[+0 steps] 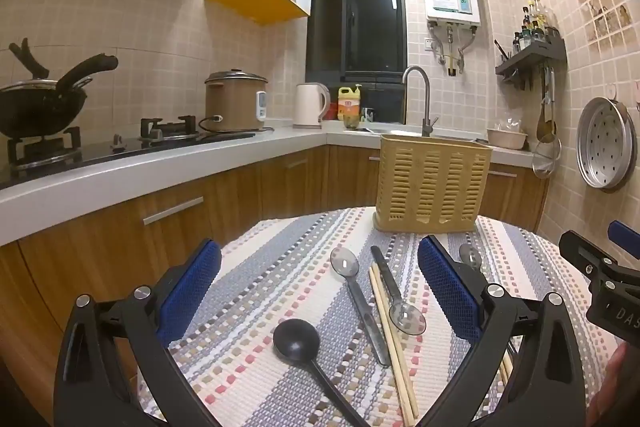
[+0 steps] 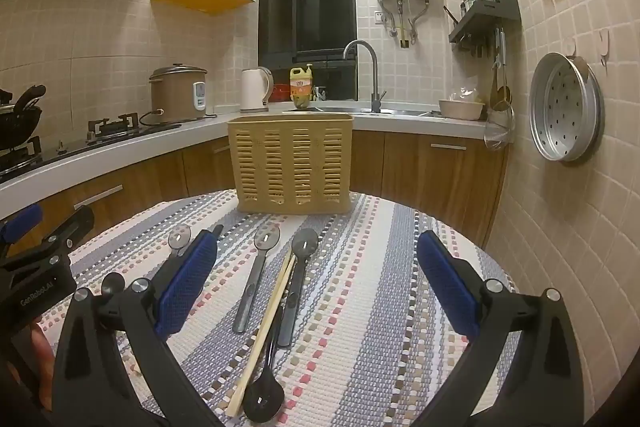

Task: Organize utensils

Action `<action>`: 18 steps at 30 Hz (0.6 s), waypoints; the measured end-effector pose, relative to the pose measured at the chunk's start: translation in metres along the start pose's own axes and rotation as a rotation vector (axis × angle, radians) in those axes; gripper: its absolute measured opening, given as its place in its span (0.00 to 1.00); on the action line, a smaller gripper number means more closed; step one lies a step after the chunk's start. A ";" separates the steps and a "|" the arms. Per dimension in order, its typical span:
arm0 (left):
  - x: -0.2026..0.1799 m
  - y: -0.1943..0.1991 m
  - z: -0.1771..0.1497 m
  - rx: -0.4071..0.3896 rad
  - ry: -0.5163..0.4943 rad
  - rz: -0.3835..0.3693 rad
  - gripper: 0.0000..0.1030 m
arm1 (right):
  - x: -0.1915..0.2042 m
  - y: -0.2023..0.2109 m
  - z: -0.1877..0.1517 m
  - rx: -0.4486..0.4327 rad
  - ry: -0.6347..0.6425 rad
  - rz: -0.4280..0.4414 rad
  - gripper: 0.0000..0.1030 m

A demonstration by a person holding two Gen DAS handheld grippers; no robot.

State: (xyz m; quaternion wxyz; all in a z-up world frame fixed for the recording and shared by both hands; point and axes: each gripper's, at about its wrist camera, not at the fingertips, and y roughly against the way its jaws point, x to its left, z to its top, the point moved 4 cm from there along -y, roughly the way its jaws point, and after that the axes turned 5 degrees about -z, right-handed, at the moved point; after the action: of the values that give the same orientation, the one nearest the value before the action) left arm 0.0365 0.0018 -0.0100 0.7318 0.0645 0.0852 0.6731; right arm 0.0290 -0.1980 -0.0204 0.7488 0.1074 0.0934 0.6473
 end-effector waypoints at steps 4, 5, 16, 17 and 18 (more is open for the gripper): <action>-0.002 0.000 0.001 -0.001 0.001 0.001 0.93 | 0.000 0.000 0.000 -0.001 0.002 0.001 0.93; -0.002 0.001 0.001 0.000 0.001 0.001 0.93 | 0.000 0.000 0.000 -0.002 0.003 0.000 0.93; -0.001 -0.003 -0.003 0.005 0.002 0.002 0.93 | 0.003 -0.002 0.000 0.001 0.010 0.007 0.93; -0.001 -0.003 -0.002 0.005 0.002 0.002 0.93 | 0.003 -0.002 0.000 0.001 0.012 0.007 0.93; -0.001 -0.003 -0.003 0.005 0.001 0.002 0.93 | 0.004 -0.002 -0.001 0.000 0.013 0.008 0.93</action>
State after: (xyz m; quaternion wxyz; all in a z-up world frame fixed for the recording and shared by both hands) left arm 0.0386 0.0007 -0.0133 0.7310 0.0660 0.0874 0.6736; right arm 0.0310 -0.1946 -0.0215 0.7456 0.1037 0.0979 0.6510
